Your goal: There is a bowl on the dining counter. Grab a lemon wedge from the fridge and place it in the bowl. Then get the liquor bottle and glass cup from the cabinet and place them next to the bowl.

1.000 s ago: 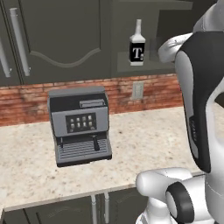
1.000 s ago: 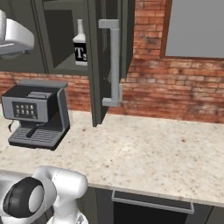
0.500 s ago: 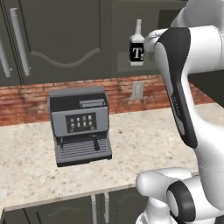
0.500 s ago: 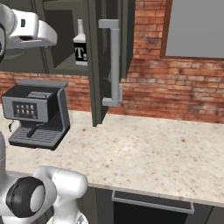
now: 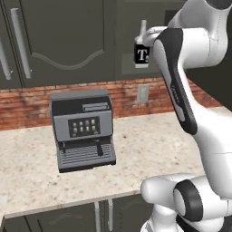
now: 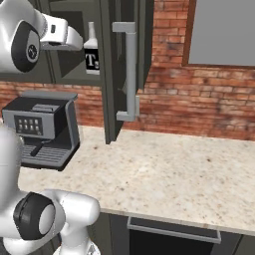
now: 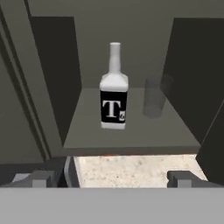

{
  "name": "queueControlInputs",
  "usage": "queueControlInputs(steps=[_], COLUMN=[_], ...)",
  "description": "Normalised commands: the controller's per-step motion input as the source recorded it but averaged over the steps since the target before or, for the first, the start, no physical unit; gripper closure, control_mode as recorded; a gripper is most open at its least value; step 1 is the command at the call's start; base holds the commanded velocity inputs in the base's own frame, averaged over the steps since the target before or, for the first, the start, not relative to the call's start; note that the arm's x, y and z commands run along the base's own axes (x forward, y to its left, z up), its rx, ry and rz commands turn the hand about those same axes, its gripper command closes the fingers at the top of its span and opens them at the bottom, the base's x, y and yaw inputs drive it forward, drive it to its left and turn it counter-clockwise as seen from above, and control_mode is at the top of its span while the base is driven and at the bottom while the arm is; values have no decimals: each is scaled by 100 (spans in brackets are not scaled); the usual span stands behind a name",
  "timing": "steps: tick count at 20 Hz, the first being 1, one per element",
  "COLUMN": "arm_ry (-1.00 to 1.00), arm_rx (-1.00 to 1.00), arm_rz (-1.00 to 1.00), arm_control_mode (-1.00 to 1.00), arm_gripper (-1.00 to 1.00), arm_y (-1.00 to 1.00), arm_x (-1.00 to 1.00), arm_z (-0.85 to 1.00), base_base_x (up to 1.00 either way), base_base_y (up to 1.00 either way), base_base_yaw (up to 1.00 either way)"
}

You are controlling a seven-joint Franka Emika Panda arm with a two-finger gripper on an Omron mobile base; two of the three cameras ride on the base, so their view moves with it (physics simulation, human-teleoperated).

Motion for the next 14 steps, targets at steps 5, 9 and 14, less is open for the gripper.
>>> queueControlInputs(steps=[5, 9, 14], arm_ry=[-3, -2, -1], arm_rx=[1, 0, 0], arm_rz=[0, 0, 0], arm_control_mode=[-100, -100, -100], arm_gripper=[-100, -100, -100], arm_y=[-10, -4, -1], arm_x=[57, 60, 44], arm_z=[0, 1, 0], base_base_x=[0, 0, 0], base_base_y=[0, 0, 0], base_base_yaw=[0, 0, 0])
